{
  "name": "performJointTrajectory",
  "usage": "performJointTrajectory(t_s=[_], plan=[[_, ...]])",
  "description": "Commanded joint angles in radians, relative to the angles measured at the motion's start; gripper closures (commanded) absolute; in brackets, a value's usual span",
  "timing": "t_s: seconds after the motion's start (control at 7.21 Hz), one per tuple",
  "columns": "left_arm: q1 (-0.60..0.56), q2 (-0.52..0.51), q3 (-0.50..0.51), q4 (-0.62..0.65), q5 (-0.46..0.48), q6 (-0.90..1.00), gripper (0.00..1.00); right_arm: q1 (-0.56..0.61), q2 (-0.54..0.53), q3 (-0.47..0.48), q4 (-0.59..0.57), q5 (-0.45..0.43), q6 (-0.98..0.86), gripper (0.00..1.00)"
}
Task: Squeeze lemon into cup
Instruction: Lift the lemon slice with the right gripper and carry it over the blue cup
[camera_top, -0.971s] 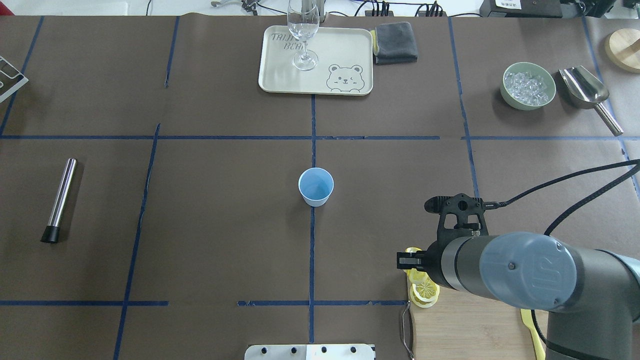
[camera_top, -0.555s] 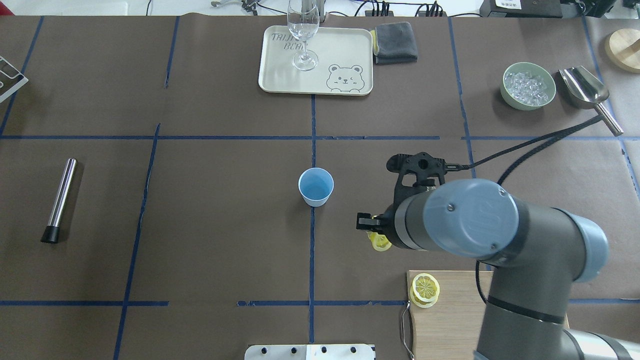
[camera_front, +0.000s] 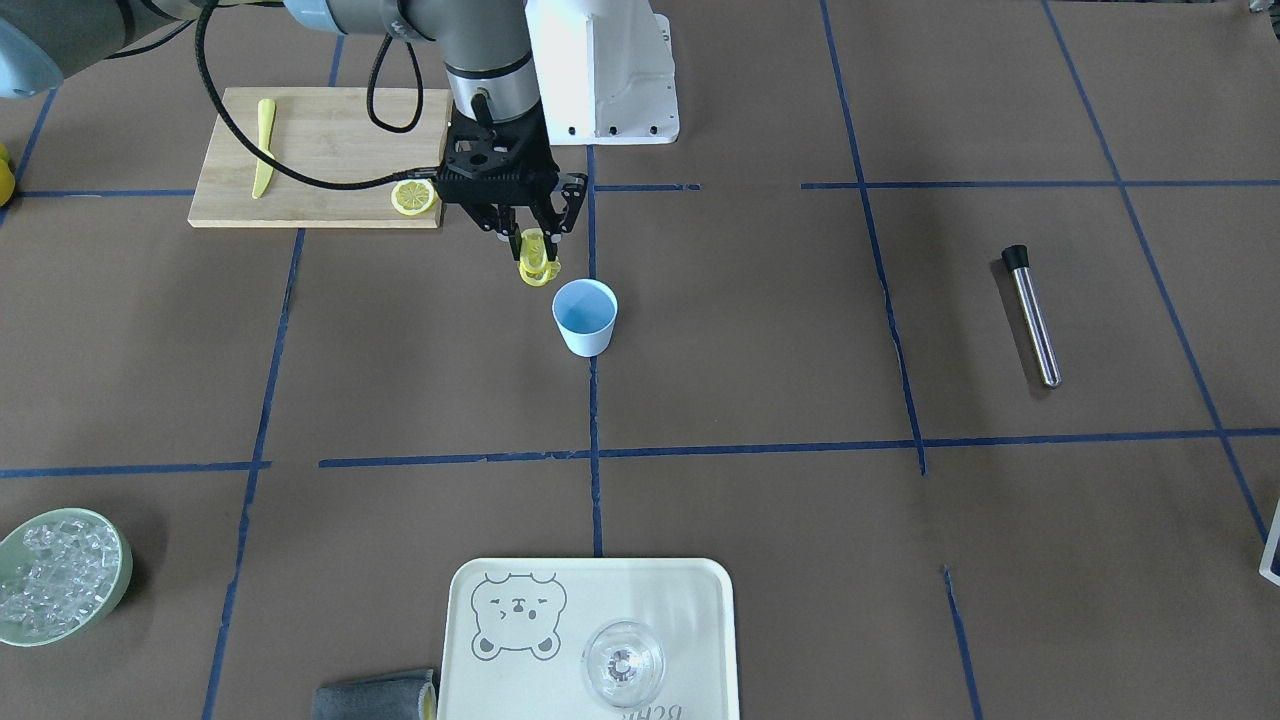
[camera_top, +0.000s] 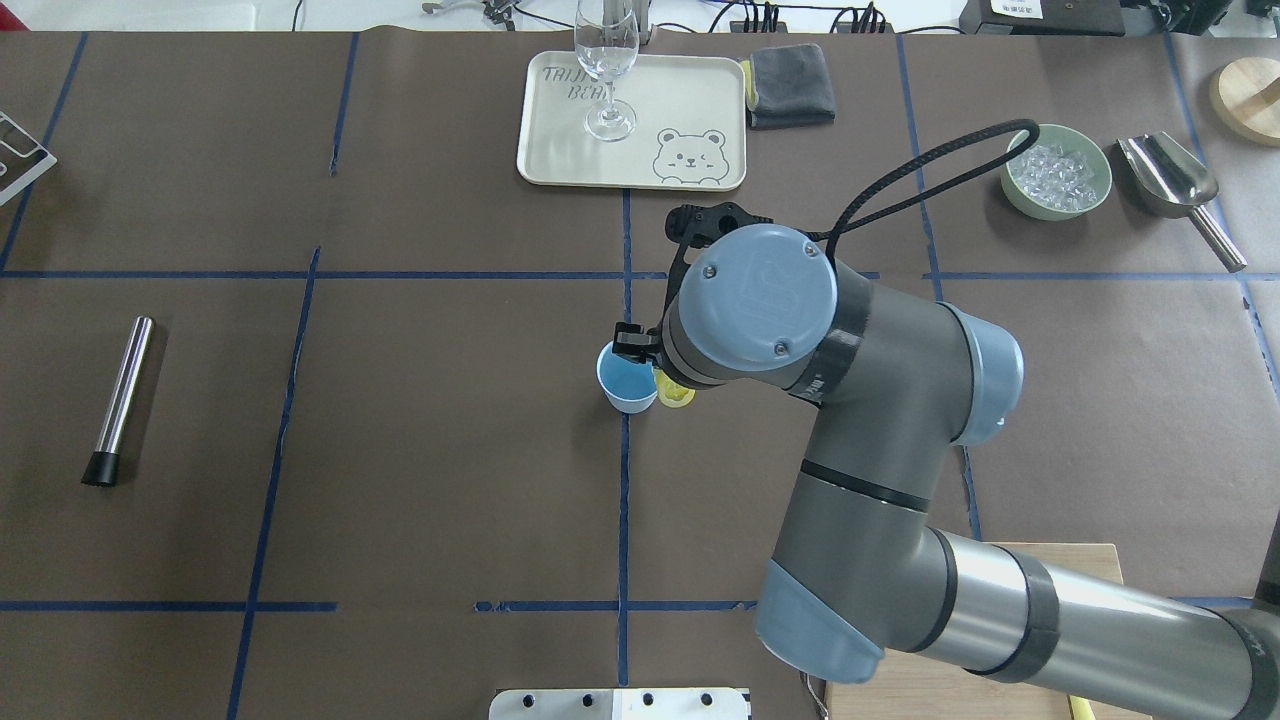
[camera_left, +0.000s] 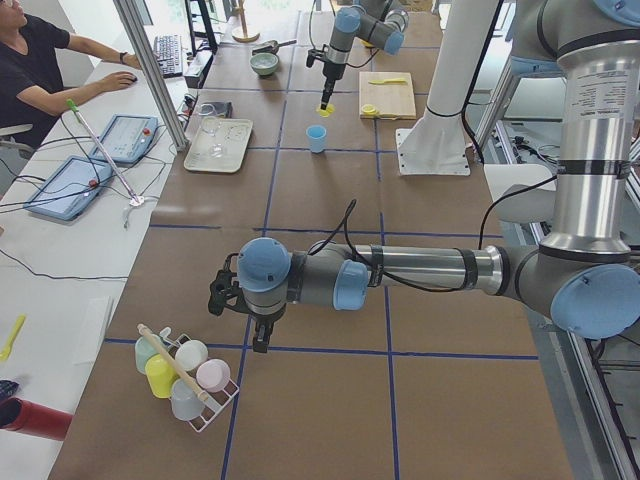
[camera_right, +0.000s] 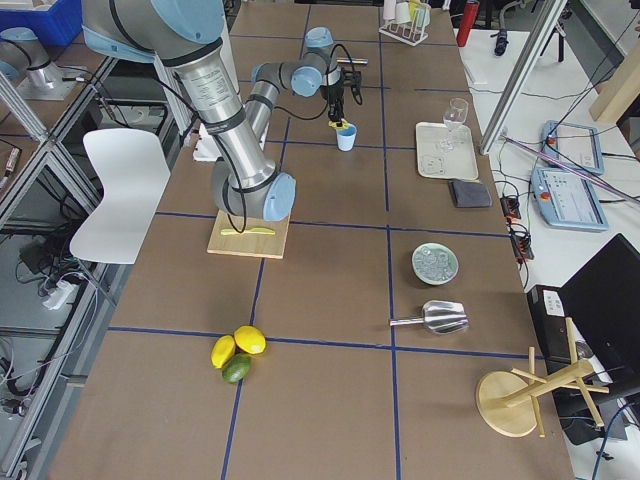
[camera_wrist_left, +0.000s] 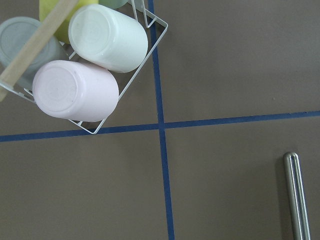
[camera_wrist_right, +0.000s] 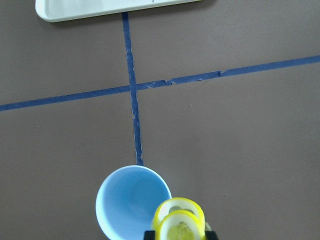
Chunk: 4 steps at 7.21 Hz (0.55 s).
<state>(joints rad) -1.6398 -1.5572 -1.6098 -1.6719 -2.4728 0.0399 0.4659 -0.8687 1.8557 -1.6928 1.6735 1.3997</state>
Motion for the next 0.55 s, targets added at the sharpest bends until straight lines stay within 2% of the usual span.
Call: performJointTrajectory(t_s=[0.0, 0.14, 0.42], plan=[[0.000, 0.000, 0.001, 0.000, 0.000, 0.000, 0.00, 0.002, 0.045, -0.065, 0.001, 0.000, -0.004, 0.57], [0.000, 0.000, 0.001, 0.000, 0.000, 0.000, 0.00, 0.003, 0.087, -0.117, 0.002, 0.002, -0.004, 0.56], [0.000, 0.000, 0.001, 0.000, 0.002, 0.000, 0.00, 0.000, 0.106, -0.185, 0.086, 0.000, 0.007, 0.52]])
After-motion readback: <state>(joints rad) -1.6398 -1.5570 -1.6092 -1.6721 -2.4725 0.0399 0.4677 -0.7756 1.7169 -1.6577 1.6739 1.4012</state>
